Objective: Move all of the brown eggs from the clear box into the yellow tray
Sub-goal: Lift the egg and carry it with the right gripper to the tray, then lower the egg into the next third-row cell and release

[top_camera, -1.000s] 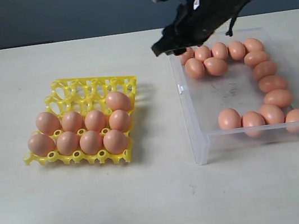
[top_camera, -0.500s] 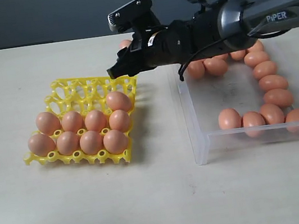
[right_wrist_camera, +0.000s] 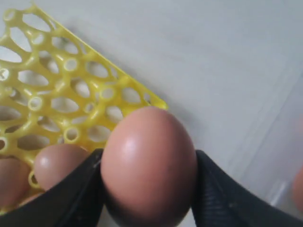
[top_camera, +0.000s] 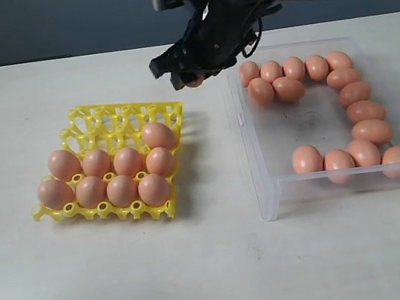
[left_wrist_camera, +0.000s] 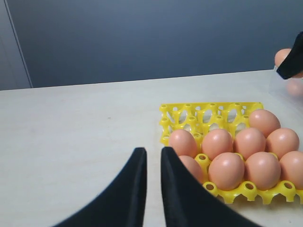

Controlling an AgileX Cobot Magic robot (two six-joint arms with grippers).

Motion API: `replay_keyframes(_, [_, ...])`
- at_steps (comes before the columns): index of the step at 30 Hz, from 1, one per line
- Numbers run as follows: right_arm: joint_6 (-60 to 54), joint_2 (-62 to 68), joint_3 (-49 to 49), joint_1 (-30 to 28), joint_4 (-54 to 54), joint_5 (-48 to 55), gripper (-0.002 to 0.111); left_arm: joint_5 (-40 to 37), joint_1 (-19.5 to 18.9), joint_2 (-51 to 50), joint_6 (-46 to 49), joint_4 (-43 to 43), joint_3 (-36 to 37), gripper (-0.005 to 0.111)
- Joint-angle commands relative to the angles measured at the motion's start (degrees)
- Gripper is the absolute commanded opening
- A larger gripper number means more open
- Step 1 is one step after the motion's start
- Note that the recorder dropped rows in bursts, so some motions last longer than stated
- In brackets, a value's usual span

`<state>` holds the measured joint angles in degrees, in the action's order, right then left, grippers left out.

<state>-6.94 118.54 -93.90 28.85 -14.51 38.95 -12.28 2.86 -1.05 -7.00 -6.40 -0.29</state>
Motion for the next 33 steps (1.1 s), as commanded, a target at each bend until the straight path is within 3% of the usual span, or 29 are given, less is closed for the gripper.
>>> replay_keyframes(1, [-1.56, -0.94, -5.41, -4.45, -0.33, 17.13, -0.001, 0.35, 0.1, -0.36, -0.05, -0.11, 0.29, 0.012])
replay_keyframes(4, [-10.97, -0.62, -5.54, -7.85, -7.87, 22.15, -0.001, 0.35, 0.1, -0.36, -0.05, -0.11, 0.29, 0.012])
replay_keyframes(8, [-30.39, 1.39, -4.01, -10.07, -27.86, 12.2, -0.001, 0.35, 0.1, -0.36, -0.05, -0.11, 0.29, 0.012])
replay_keyframes(12, [-49.2, 4.32, -2.86, -9.17, -46.58, 9.73, -0.001, 0.35, 0.1, -0.36, -0.05, -0.11, 0.29, 0.012])
replay_keyframes(17, [-63.99, 8.8, -1.88, -6.15, -56.0, 9.58, -0.001, 0.35, 0.1, -0.36, -0.05, -0.11, 0.29, 0.012])
replay_keyframes(22, [-67.78, 12.02, -1.25, -5.7, -61.69, 8.89, -0.001, 0.35, 0.1, -0.36, -0.05, -0.11, 0.29, 0.012])
replay_keyframes(33, [-67.88, 15.39, -1.25, -5.94, -61.4, 6.63, -0.001, 0.35, 0.1, -0.36, -0.05, -0.11, 0.29, 0.012])
